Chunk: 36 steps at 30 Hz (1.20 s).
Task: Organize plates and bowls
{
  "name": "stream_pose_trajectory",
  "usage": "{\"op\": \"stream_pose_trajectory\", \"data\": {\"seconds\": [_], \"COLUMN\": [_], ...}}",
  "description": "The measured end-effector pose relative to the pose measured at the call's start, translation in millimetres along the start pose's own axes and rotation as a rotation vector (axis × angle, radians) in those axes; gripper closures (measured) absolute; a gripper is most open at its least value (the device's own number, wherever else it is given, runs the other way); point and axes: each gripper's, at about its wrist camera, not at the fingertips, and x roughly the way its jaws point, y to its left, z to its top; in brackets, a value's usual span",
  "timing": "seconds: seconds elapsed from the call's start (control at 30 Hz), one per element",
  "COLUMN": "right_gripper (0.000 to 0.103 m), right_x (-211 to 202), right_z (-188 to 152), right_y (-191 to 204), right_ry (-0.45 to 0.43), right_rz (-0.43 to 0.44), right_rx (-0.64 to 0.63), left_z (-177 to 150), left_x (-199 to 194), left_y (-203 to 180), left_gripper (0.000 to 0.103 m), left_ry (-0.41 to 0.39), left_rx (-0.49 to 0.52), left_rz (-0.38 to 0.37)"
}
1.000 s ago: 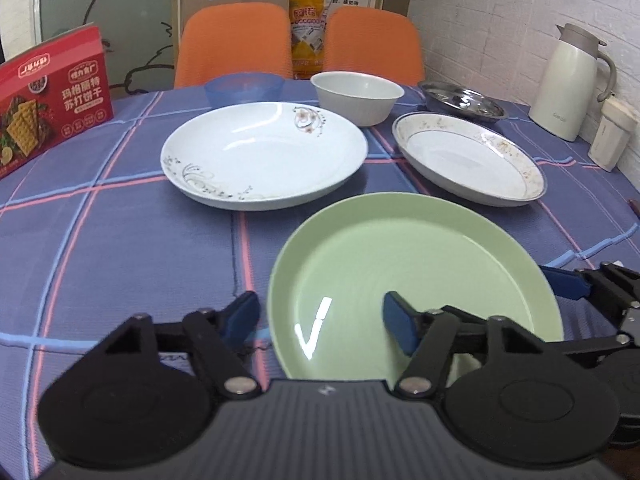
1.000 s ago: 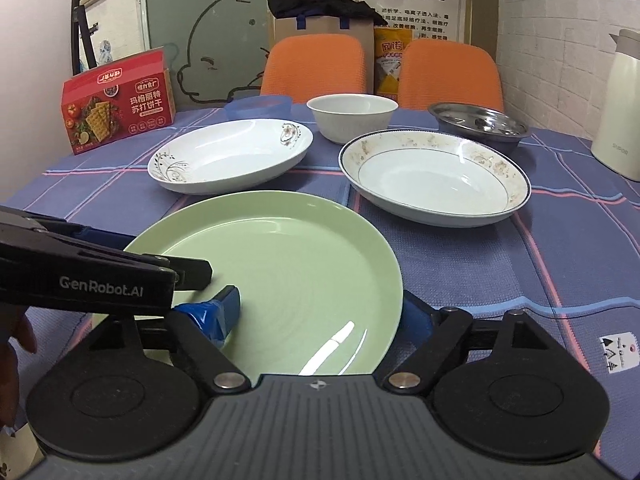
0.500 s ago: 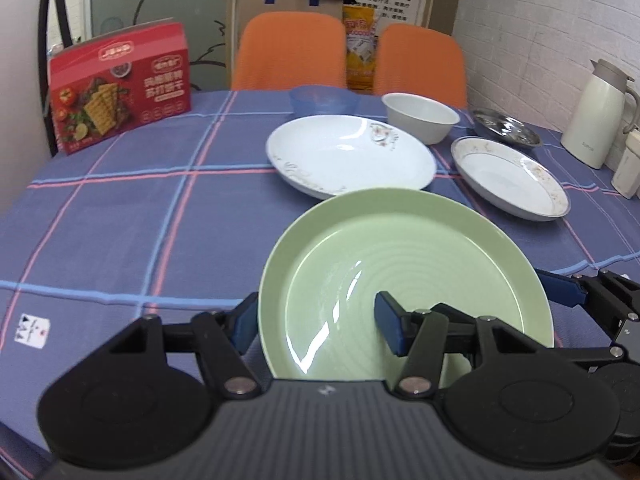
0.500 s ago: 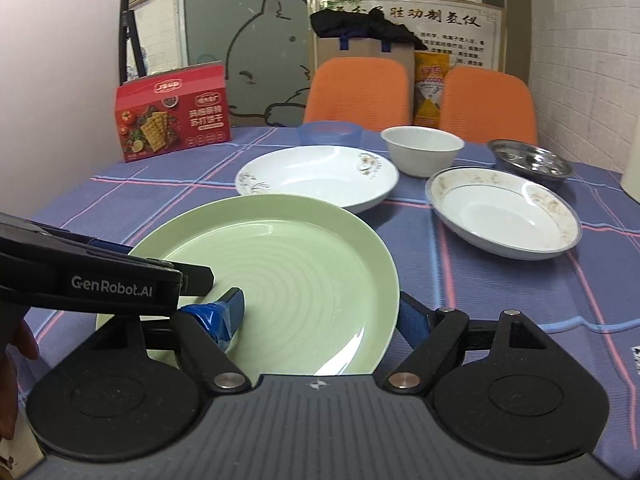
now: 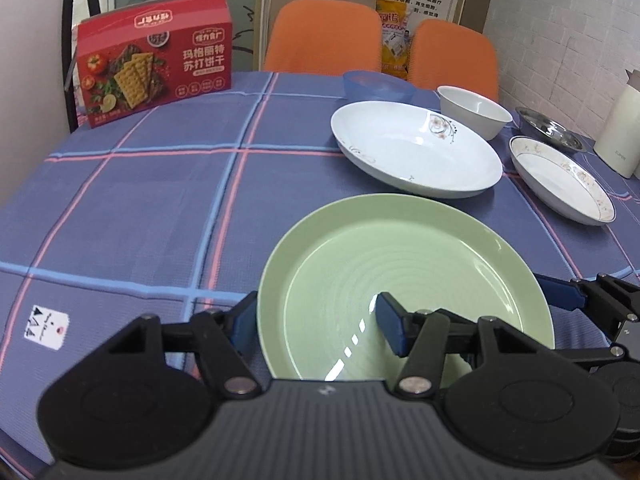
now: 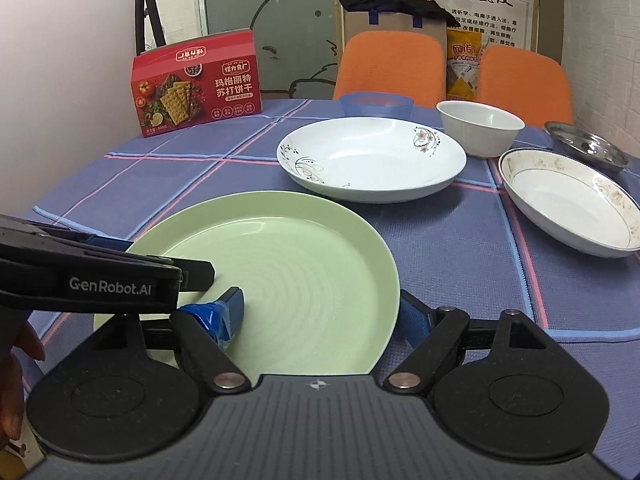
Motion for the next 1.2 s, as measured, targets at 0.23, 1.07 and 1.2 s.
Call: {"op": "stream_pose_trajectory", "data": {"seconds": [0.23, 1.07, 1.2], "right_gripper": [0.035, 0.033, 0.032], "right_x": [-29, 61, 79], "right_z": [14, 83, 94], "right_y": [-36, -80, -84], "right_ry": [-0.06, 0.063, 0.077], "right_rz": [0.051, 0.002, 0.009], "right_rx": [0.126, 0.095, 0.118], "left_z": [21, 135, 146], "left_x": [-18, 87, 113], "left_y": [21, 10, 6], "left_gripper": [0.004, 0.004, 0.004], "left_ry": [-0.086, -0.013, 0.025], "left_rx": [-0.071, -0.005, -0.014], "left_rz": [-0.033, -0.074, -0.084]}}
